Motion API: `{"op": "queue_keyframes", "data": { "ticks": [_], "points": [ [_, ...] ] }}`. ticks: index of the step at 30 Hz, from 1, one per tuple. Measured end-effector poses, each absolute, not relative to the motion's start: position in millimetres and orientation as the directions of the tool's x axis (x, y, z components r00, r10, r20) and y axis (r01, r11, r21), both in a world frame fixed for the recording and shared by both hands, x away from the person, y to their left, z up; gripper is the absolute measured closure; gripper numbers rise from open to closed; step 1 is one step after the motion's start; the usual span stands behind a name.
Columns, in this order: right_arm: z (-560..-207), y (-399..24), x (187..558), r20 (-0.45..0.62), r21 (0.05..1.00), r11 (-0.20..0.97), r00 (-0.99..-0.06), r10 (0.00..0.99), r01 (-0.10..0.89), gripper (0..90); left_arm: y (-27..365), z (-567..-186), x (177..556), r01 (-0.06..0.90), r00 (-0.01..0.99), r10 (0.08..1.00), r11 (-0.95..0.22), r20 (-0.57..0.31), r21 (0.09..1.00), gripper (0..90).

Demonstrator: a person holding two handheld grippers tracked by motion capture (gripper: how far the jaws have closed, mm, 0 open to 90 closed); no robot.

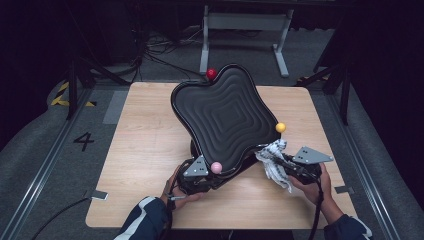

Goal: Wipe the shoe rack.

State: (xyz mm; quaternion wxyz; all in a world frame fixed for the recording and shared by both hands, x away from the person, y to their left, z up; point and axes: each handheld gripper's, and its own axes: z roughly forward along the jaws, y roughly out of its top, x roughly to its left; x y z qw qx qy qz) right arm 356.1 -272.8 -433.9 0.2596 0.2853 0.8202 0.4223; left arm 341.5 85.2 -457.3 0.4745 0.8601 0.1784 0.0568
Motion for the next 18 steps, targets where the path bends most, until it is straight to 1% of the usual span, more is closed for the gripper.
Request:
{"op": "queue_keyframes", "data": {
  "ticks": [3,9,14,18],
  "points": [
    [-440,-265,363,-0.203,0.831,0.497,-0.698,0.687,0.248,80.5,85,-457,342,0.252,0.930,0.359,-0.486,-0.072,0.837,74.0],
    [-454,-254,378,-0.195,0.806,0.520,-0.703,0.684,0.282,80.6,83,-457,342,0.249,0.933,0.354,-0.486,-0.071,0.838,74.0],
    [-463,-241,386,-0.200,0.792,0.539,-0.713,0.672,0.287,80.4,83,-457,342,0.252,0.932,0.353,-0.486,-0.075,0.837,74.0],
    [-472,-229,394,-0.232,0.770,0.575,-0.718,0.656,0.276,80.3,83,-457,342,0.251,0.933,0.353,-0.486,-0.074,0.837,73.9]
  ]
}}
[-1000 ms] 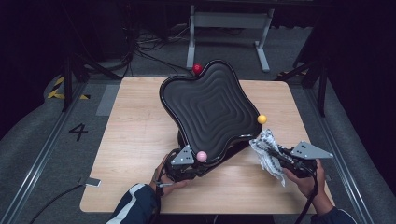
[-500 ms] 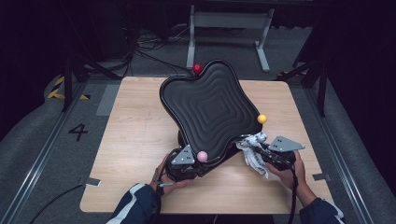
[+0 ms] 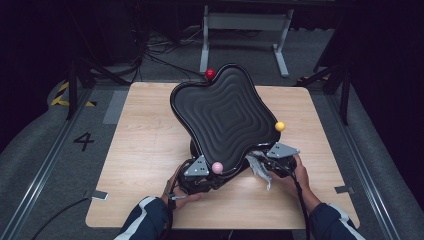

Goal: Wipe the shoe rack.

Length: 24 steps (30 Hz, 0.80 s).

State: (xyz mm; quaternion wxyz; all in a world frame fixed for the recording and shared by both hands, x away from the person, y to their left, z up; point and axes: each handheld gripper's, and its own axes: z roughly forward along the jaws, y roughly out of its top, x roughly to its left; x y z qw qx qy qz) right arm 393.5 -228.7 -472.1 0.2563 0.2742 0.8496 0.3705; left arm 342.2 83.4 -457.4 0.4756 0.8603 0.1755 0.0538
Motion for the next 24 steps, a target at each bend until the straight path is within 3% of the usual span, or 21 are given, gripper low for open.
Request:
{"op": "queue_keyframes", "data": {
  "ticks": [11,18,24],
  "points": [
    [-475,-216,389,-0.239,0.775,0.577,-0.725,0.645,0.258,80.5,83,-458,342,0.253,0.931,0.357,-0.483,-0.076,0.838,73.9],
    [-474,-188,369,-0.251,0.768,0.610,-0.783,0.569,0.197,80.5,83,-458,341,0.257,0.928,0.364,-0.479,-0.077,0.839,73.9],
    [-475,-163,353,-0.179,0.791,0.582,-0.840,0.513,0.187,80.5,82,-458,341,0.257,0.927,0.368,-0.476,-0.075,0.841,73.9]
  ]
}}
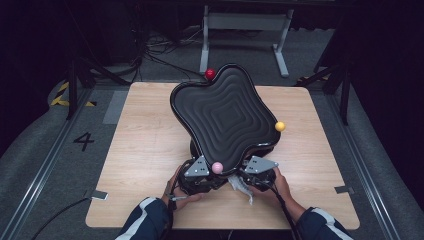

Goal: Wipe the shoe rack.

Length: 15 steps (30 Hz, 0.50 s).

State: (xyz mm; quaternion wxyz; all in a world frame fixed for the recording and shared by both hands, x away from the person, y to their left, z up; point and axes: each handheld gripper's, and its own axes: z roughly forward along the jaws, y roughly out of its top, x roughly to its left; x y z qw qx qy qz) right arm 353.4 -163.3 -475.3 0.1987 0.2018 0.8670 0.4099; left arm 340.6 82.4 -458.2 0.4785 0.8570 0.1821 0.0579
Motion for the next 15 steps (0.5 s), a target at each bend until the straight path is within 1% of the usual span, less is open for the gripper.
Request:
{"op": "queue_keyframes", "data": {
  "ticks": [4,5,11,13,15],
  "points": [
    [-477,-149,342,-0.185,0.798,0.583,-0.861,0.474,0.150,80.4,83,-459,341,0.268,0.924,0.372,-0.472,-0.086,0.840,73.7],
    [-477,-143,338,-0.168,0.805,0.575,-0.871,0.462,0.149,80.5,82,-459,341,0.271,0.924,0.371,-0.470,-0.090,0.840,73.5],
    [-478,-141,337,-0.198,0.798,0.590,-0.871,0.449,0.122,80.4,83,-459,341,0.276,0.923,0.374,-0.468,-0.095,0.840,73.5],
    [-477,-142,337,-0.227,0.791,0.603,-0.864,0.449,0.105,80.4,83,-460,341,0.278,0.922,0.375,-0.461,-0.099,0.843,73.4],
    [-477,-147,340,-0.242,0.783,0.613,-0.854,0.461,0.108,80.4,83,-459,341,0.276,0.922,0.376,-0.463,-0.095,0.842,73.4]
  ]
}}
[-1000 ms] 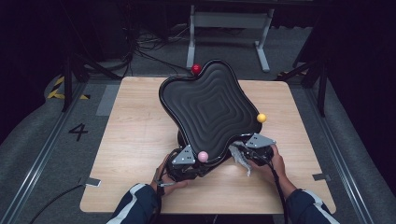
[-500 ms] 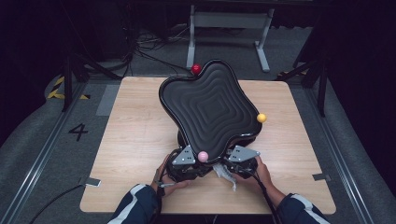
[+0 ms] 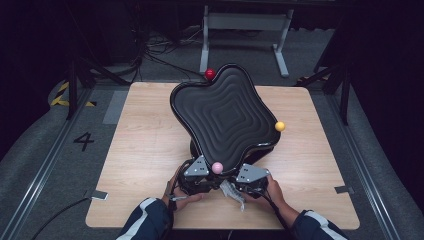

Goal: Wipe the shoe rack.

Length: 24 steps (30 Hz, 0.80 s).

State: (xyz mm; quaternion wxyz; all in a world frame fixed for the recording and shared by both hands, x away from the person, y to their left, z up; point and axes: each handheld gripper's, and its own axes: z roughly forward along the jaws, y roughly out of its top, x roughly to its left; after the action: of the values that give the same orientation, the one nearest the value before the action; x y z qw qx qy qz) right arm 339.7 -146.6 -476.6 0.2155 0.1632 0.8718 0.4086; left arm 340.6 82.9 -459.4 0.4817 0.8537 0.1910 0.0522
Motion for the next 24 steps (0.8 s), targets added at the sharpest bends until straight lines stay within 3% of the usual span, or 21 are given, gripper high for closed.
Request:
{"op": "queue_keyframes", "data": {
  "ticks": [8,15,24],
  "points": [
    [-476,-205,377,-0.302,0.761,0.613,-0.719,0.626,0.214,80.6,83,-459,341,0.282,0.920,0.378,-0.458,-0.103,0.843,73.4],
    [-478,-248,398,-0.290,0.762,0.565,-0.612,0.736,0.318,81.0,83,-459,341,0.284,0.921,0.376,-0.459,-0.106,0.842,73.3],
    [-479,-242,393,-0.296,0.758,0.572,-0.615,0.731,0.315,80.9,82,-459,339,0.283,0.917,0.386,-0.460,-0.098,0.842,73.4]
  ]
}}
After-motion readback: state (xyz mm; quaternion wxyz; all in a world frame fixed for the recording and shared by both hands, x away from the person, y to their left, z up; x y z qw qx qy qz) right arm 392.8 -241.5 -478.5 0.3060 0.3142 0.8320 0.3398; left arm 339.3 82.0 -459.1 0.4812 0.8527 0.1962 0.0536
